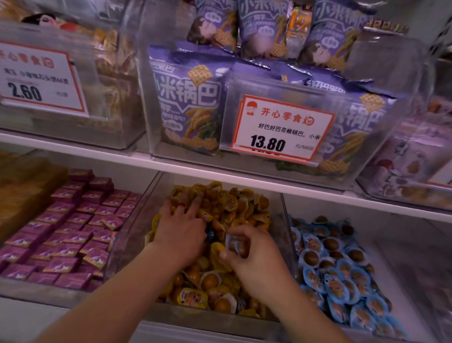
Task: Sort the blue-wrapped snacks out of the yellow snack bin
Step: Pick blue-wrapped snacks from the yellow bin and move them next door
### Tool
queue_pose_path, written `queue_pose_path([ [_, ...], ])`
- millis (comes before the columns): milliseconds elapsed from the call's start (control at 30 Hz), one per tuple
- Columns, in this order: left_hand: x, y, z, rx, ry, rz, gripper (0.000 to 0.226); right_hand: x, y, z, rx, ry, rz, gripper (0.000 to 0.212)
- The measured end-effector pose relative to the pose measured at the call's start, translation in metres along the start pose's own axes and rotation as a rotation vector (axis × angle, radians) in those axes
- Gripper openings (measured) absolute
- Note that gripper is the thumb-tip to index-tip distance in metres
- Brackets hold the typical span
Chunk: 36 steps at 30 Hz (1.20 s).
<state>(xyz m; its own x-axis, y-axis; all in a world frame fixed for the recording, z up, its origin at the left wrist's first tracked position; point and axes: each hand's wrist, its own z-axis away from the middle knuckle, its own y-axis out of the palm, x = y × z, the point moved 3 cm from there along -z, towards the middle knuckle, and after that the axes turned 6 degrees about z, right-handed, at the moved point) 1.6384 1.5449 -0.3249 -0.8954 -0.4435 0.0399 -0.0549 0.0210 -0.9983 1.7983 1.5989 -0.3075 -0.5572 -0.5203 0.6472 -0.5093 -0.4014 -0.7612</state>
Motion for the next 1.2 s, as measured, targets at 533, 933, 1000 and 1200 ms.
queue_pose_path([
  [533,0.008,-0.026,0.003,-0.319,-0.010,0.935,0.033,-0.003,0.004,-0.002,-0.121,0.461,-0.883,0.019],
  [933,-0.027,-0.038,0.045,-0.205,0.246,1.395,0.042,0.012,-0.044,0.018,0.009,0.018,-0.827,0.018],
  [1000,-0.036,-0.028,0.042,-0.093,0.256,1.236,0.033,0.004,-0.066,0.027,-0.062,-0.044,-0.721,0.013],
  [1200,-0.063,-0.003,0.037,0.209,0.504,0.377,0.047,-0.030,-0.089,0.047,-0.143,0.156,-0.775,0.022],
])
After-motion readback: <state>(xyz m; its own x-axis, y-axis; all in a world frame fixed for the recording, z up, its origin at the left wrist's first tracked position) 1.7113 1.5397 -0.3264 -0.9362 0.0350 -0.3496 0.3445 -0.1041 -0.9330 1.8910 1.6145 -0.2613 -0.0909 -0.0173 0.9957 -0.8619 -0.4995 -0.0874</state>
